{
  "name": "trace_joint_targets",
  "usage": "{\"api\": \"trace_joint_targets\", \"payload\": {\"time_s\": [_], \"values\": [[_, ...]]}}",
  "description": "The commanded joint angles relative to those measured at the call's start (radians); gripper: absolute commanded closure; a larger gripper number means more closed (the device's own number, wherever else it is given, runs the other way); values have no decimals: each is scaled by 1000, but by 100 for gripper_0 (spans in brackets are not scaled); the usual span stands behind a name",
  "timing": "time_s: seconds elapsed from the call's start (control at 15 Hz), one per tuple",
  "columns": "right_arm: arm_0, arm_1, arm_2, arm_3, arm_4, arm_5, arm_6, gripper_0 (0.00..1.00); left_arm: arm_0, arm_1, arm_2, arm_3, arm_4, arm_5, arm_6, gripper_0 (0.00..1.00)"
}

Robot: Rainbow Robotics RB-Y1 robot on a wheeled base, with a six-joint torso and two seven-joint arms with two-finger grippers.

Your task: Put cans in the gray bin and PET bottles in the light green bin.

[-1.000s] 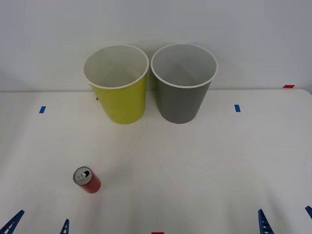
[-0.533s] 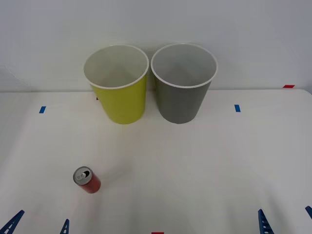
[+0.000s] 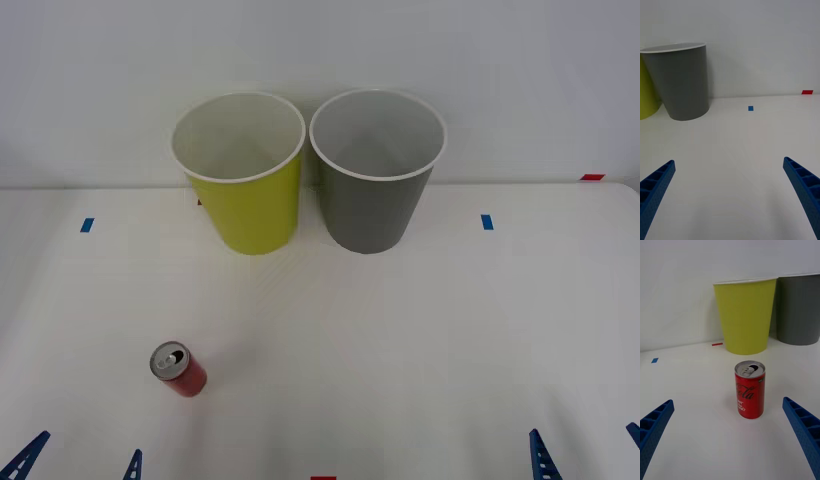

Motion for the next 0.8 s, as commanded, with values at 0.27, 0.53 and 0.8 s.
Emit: {"api": "trace_joint_targets", "payload": {"time_s": [0.27, 0.53, 0.8], "values": [[0, 0, 0, 0, 0, 0, 0, 0, 0, 0, 0, 0, 0, 0, 0, 0], [0, 0, 0, 0, 0, 0, 0, 0, 0, 0, 0, 0, 0, 0, 0, 0], [0, 0, 0, 0, 0, 0, 0, 0, 0, 0, 0, 0, 0, 0, 0, 0]]}}
